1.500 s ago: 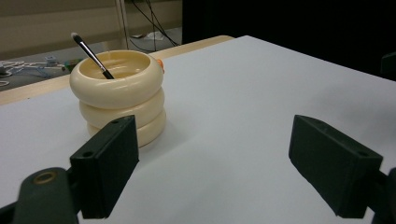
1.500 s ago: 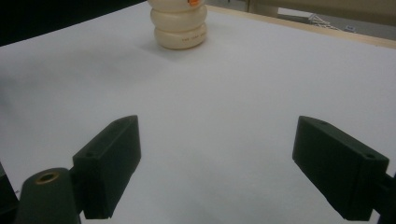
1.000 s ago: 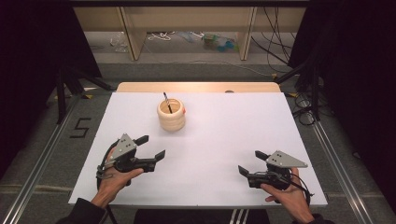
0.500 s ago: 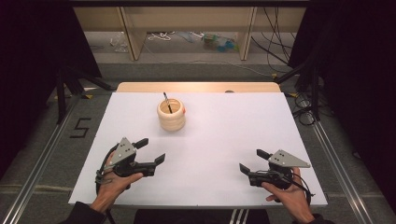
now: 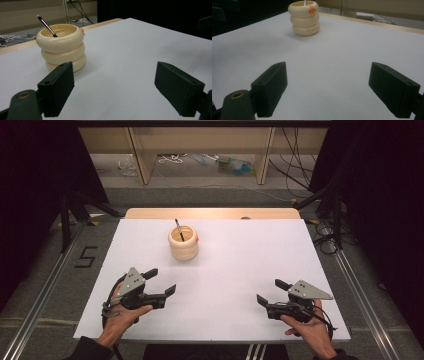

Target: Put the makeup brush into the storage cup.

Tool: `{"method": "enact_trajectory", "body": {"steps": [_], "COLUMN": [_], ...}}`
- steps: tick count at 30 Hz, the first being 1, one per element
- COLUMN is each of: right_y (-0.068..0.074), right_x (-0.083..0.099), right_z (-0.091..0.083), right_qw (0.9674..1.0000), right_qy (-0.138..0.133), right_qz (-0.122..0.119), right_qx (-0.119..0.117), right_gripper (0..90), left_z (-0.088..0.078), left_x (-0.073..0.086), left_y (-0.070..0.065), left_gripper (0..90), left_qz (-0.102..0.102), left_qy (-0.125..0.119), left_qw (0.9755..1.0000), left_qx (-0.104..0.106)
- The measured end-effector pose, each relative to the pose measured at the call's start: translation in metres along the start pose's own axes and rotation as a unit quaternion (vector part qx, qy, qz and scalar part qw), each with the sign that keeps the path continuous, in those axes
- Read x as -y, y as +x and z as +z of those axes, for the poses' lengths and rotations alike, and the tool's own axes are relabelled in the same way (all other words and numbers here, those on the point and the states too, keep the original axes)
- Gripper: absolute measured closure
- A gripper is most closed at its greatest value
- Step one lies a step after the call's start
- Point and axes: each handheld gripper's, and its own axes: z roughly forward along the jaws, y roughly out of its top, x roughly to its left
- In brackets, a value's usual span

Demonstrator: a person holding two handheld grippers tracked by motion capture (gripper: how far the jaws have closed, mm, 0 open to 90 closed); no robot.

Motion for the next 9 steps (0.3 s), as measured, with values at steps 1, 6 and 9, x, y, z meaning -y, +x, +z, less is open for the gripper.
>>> {"method": "enact_trajectory", "body": {"steps": [1,6,9], "right_y": [-0.0001,-0.0002,-0.0005], "right_x": [-0.0002,-0.0003,0.0000], "right_z": [-0.0004,-0.0006,-0.0001], "right_qw": [1.0000,1.0000,1.0000], "right_qy": [0.004,0.004,0.006], "right_qz": [-0.001,-0.001,-0.002], "right_qx": [-0.002,-0.001,0.000], "right_gripper": [16.1,16.1,16.1], "left_z": [-0.0001,0.0003,0.0006], "left_x": [-0.0001,-0.0001,0.0000], "left_y": [0.0002,-0.0003,0.0001], "left_gripper": [15.8,15.9,15.9], "left_qz": [0.001,0.002,0.001], "left_qy": [0.000,0.000,0.001], "left_qw": [1.0000,1.0000,1.0000], "left_qx": [0.000,0.001,0.000]}}
